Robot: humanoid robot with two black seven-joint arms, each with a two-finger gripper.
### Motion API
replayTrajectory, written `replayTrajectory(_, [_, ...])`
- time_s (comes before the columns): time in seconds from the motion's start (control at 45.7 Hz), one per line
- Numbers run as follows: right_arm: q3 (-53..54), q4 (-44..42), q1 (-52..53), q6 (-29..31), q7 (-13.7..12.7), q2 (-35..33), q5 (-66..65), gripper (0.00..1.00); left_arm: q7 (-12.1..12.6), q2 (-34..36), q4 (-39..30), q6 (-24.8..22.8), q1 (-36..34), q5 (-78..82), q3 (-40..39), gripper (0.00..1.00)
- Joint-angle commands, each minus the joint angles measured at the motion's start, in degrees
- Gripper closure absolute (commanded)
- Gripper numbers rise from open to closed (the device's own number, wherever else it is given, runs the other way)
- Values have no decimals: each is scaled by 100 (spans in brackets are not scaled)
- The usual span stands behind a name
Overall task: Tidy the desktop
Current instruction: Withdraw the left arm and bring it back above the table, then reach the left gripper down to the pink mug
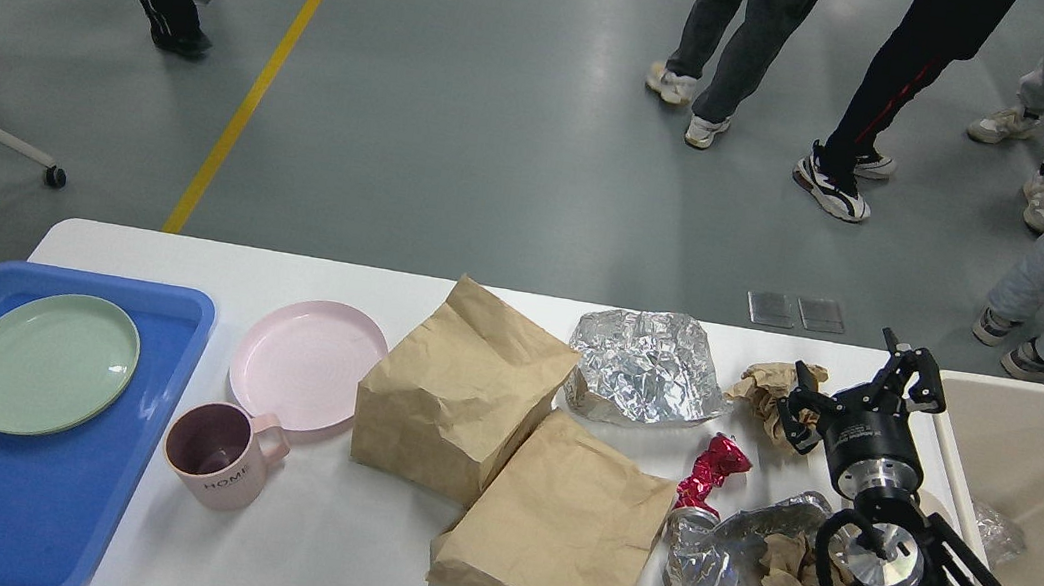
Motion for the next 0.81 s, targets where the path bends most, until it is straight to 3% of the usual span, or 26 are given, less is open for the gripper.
replayTrajectory(0.0, [0,-10,1,0,0,0,2,0,-9,-328,-934,-81,-1109,-50,463,4])
replayTrajectory(0.241, [0,-10,1,0,0,0,2,0,-18,-2181,-2656,393,-2832,-1306,1589,4])
replayTrajectory(0.394, [0,-10,1,0,0,0,2,0,-18,-3377,-3895,1026,-3895,-2088,1756,4])
replayTrajectory(0.525, [0,-10,1,0,0,0,2,0,-88,-4239,-4696,1176,-4713,-2721,1739,4])
replayTrajectory(0.788, [0,-10,1,0,0,0,2,0,-342,-4706,-5365,1176,-5321,-3434,1747,4])
